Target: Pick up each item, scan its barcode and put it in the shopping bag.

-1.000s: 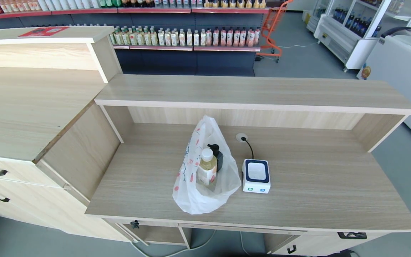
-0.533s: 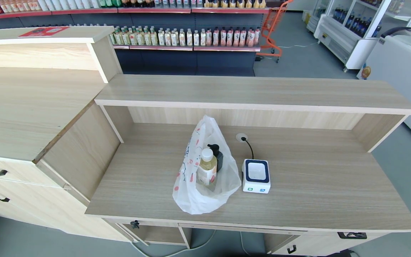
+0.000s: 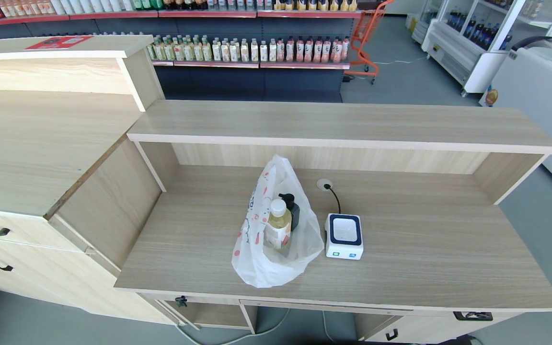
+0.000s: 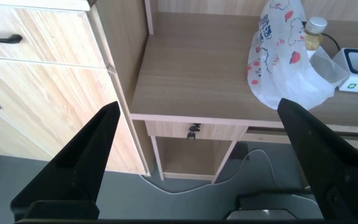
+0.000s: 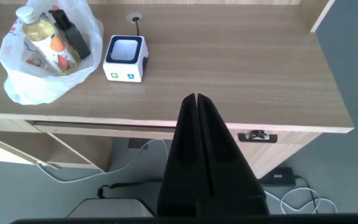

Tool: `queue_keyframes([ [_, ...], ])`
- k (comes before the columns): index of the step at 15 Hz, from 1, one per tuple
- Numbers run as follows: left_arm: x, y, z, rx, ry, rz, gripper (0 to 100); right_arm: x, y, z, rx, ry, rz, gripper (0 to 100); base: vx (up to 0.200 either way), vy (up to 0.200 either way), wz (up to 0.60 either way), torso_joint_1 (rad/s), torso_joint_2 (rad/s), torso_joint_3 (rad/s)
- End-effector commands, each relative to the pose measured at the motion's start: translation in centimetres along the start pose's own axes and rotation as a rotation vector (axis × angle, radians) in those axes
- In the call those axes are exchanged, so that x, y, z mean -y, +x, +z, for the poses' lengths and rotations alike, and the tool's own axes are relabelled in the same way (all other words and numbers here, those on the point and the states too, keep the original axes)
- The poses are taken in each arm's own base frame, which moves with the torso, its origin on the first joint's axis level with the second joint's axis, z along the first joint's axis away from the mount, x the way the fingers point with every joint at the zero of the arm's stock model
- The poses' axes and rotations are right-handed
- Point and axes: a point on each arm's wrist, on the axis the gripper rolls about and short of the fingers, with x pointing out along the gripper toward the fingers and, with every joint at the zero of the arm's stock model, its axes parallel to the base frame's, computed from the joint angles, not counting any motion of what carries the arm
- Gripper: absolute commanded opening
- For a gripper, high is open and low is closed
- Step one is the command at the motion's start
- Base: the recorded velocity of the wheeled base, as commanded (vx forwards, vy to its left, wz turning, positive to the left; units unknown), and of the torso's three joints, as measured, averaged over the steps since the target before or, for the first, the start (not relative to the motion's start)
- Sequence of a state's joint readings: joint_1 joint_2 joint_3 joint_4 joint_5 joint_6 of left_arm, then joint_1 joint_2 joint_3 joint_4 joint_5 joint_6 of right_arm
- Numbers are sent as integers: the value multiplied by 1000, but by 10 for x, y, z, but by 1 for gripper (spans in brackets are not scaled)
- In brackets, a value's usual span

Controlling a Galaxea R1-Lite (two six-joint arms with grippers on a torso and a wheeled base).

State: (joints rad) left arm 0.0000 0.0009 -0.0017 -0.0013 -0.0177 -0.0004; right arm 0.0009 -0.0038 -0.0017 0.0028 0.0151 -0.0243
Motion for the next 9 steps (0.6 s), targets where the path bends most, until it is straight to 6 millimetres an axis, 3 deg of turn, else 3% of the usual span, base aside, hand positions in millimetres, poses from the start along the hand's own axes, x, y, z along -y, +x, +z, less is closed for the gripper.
queue_keyframes([
  [1,0,0,0,-2,0,-1,100,0,0,0,-6,0,1,0,200,-200,0,-2,2,2],
  [8,0,0,0,1,-1,-1,100,0,0,0,-6,0,1,0,200,-200,0,7,0,2],
  [9,0,0,0,1,-3,-1,100,0,0,0,-6,0,1,0,0,0,0,0,0,0],
])
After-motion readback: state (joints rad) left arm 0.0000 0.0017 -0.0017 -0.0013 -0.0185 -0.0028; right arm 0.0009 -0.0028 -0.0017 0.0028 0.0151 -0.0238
